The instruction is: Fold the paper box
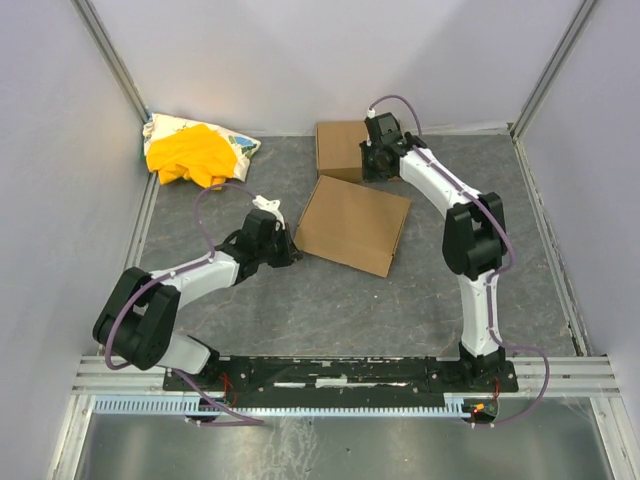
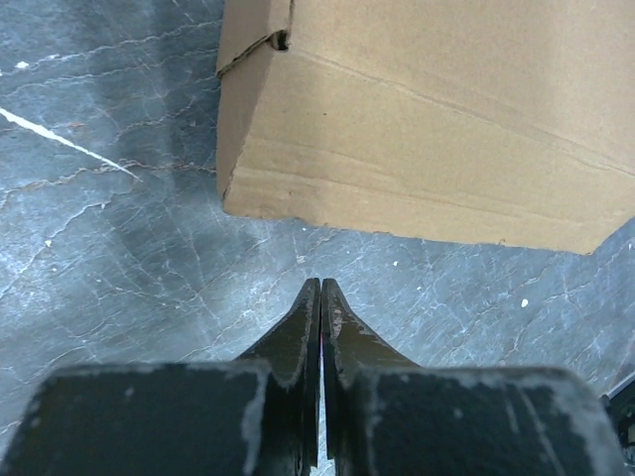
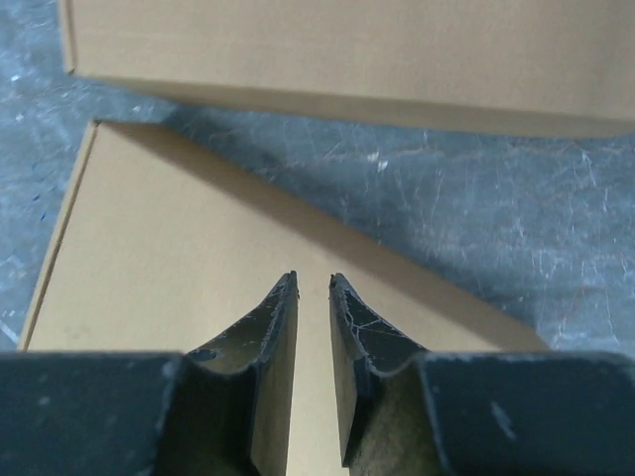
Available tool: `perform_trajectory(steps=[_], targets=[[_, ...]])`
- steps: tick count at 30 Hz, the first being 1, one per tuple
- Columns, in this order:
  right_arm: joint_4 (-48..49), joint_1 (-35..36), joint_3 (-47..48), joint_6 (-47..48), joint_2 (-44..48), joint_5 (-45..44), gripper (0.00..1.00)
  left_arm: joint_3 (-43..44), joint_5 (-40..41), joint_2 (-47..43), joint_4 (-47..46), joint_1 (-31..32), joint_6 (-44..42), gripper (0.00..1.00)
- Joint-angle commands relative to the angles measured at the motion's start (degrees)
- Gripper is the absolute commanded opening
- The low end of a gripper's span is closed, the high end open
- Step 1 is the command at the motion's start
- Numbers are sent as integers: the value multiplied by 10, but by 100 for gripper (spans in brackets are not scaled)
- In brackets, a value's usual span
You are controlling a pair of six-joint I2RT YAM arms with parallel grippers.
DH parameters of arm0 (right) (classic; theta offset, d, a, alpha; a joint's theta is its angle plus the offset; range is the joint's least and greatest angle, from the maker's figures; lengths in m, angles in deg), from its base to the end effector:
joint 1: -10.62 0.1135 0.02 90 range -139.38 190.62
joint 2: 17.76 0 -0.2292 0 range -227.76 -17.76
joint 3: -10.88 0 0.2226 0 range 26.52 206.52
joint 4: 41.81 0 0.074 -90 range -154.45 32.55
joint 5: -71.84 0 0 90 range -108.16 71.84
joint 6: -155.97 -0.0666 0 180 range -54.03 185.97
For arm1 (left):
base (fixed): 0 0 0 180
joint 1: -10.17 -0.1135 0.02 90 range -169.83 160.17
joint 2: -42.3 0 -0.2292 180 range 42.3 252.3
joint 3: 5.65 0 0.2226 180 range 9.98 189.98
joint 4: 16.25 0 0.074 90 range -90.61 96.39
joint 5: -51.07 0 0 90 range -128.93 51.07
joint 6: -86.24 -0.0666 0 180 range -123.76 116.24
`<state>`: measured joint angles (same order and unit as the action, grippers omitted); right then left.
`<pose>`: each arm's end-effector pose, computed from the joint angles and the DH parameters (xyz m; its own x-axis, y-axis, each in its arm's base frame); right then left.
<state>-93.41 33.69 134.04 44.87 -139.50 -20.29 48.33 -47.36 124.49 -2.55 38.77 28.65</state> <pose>0.4178 0.1753 0.2060 -0.7923 0.0535 -0.6077 -0.0905 0.9748 0.2039 0.2492 -0.1470 0.1419 -0.8002 -0.1676 -0.5758 0.1663 0.8605 -0.4815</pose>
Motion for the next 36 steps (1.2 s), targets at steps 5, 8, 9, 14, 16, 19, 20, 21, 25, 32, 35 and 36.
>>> perform_trajectory(steps=[5,8,9,14,16,19,20,21,25,32,35,36], targets=[[-15,-6,84,-3,-55,-75,22,16,-14,16,-47,18,12,3],[-4,-9,85,-4,-62,-63,21,20,-12,32,-52,22,12,3],[-15,-9,101,-3,-72,-54,21,22,-12,37,-55,23,11,3],[-81,-10,175,13,-136,-5,21,38,-10,75,-59,24,5,3],[-89,-9,178,20,-147,8,21,47,-6,90,-61,25,3,3],[-91,-9,169,29,-155,28,21,60,-6,112,-67,25,0,3],[-92,-9,165,32,-155,34,21,64,-7,119,-68,24,0,3],[-91,-9,160,36,-156,40,21,68,-7,126,-70,25,0,3],[-87,-9,135,46,-153,68,21,85,-11,155,-77,26,-1,3],[-60,8,75,70,-131,134,20,117,-13,196,-91,32,1,3],[-62,20,56,69,-124,137,19,125,-4,208,-101,39,3,3],[-60,22,48,64,-122,135,19,125,-4,211,-103,40,3,3]])
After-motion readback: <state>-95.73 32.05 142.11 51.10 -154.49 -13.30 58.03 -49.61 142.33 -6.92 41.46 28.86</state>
